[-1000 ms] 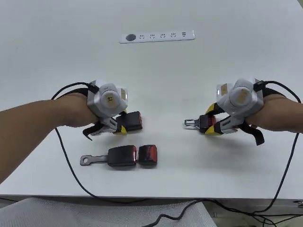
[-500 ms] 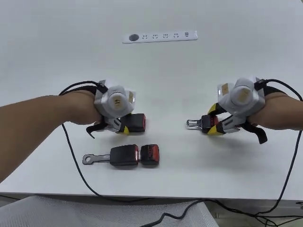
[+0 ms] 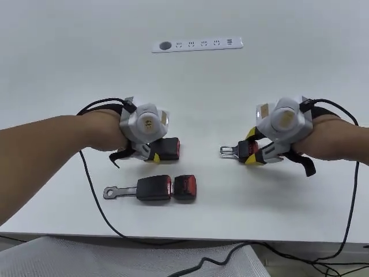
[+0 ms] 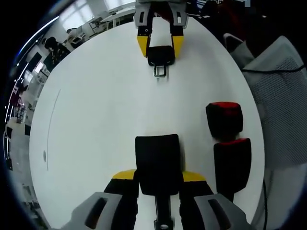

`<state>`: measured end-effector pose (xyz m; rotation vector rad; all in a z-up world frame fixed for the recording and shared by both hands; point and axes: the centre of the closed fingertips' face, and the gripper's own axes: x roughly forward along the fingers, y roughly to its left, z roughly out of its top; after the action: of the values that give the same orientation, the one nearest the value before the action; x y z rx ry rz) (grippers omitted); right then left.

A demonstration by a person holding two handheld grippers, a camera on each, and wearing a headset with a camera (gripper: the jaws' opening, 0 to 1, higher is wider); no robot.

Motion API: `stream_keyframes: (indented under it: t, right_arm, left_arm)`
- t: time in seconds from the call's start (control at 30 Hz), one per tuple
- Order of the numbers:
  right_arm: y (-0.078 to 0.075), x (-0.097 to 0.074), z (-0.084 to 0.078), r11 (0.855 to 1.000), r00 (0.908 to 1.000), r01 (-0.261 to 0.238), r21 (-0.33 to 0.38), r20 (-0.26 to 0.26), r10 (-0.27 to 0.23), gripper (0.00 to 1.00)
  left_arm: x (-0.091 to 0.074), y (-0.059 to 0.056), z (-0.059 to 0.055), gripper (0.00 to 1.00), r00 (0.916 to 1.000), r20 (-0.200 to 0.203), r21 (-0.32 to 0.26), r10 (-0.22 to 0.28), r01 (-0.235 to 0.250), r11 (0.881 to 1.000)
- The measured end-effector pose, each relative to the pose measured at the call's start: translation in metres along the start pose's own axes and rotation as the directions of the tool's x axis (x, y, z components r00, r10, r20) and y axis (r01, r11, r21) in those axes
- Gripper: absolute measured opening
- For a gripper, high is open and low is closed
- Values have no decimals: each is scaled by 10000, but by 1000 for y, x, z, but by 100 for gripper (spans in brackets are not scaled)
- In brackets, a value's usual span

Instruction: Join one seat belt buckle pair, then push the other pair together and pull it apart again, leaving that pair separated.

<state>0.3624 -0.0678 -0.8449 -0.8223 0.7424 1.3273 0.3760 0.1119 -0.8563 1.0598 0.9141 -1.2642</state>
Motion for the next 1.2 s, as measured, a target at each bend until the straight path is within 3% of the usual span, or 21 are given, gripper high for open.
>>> stream_keyframes:
  t: [0.53, 0.8, 1.2]
  right_arm:
    - [-5, 25, 35, 9999, 9997, -27, 104, 235, 24, 31]
    - [1, 40, 55, 9997, 9998, -210, -151, 66, 211, 31]
    - [-1, 52, 70, 9991, 9994, -329, -279, 36, 330, 31]
  left_arm:
    - [0, 0, -1, 33, 10000, 68, -47, 42, -42, 10000]
    - [1, -2, 0, 33, 10000, 82, -22, 18, -18, 10000]
    - [0, -3, 0, 32, 9999, 121, -18, -3, 3, 10000]
